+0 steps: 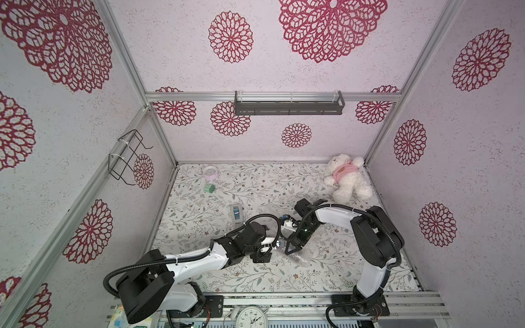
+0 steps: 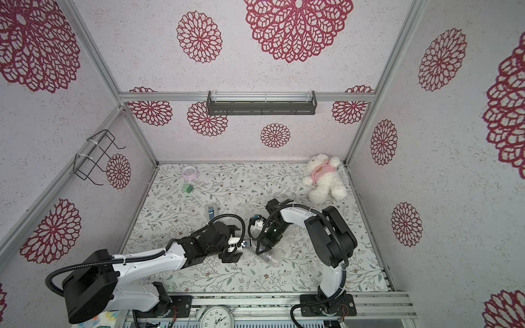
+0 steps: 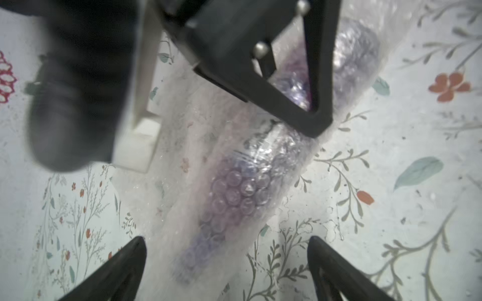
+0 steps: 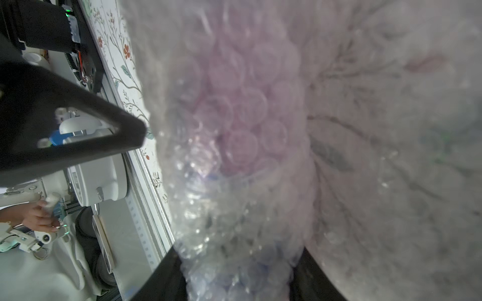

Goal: Wrap wine bottles in bubble wrap
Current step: Wrap the wine bottle in bubble wrap.

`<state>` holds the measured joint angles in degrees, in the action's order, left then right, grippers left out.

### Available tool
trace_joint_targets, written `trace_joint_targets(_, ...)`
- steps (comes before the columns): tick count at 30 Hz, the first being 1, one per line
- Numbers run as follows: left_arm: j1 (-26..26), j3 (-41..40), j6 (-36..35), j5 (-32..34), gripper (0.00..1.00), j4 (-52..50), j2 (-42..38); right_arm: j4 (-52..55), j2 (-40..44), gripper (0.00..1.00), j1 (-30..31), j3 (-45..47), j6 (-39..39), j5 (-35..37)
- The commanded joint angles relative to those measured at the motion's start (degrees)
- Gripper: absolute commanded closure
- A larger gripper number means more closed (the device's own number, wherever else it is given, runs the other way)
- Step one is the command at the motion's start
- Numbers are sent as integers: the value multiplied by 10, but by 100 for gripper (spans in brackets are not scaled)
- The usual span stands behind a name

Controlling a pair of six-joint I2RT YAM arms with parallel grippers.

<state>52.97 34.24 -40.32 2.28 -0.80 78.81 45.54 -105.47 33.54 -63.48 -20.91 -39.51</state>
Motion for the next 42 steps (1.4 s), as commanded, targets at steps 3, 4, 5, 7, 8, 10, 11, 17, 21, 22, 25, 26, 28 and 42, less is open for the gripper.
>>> trace_joint_targets(3,38,0,-108,28,3,108,68,38,-23,74,1,3,0,11)
trace_joint_targets(4,43,2,-121,31,2,121,79,40,-24,74,1,1,-1,11)
trace_joint_targets(5,45,3,-128,34,2,129,87,41,-24,74,-1,0,-2,13)
trace_joint_targets(7,45,13,-137,26,2,136,101,44,-24,74,-1,-2,-3,15)
trace_joint_targets(8,45,19,-143,23,2,132,109,44,-25,74,-1,-3,-4,14)
trace_joint_targets(10,45,38,-154,10,4,109,129,43,-25,74,-2,-5,-4,14)
trace_joint_targets(11,45,44,-154,5,5,102,138,42,-25,73,-2,-7,-5,14)
trace_joint_targets(17,47,68,-157,4,32,66,176,44,-20,65,-6,-15,-4,36)
trace_joint_targets(21,48,78,-149,11,55,44,178,38,-7,53,-8,-18,2,61)
trace_joint_targets(22,49,82,-148,14,58,34,178,33,0,50,-8,-17,8,68)
trace_joint_targets(25,52,88,-141,23,61,17,178,10,38,37,-16,-16,37,91)
trace_joint_targets(26,54,89,-138,24,61,14,178,-1,56,33,-21,-12,53,100)
trace_joint_targets(28,57,90,-133,26,62,7,178,-15,88,30,-35,-6,83,106)
trace_joint_targets(42,82,176,-57,31,65,-161,195,-56,221,48,-127,145,358,256)
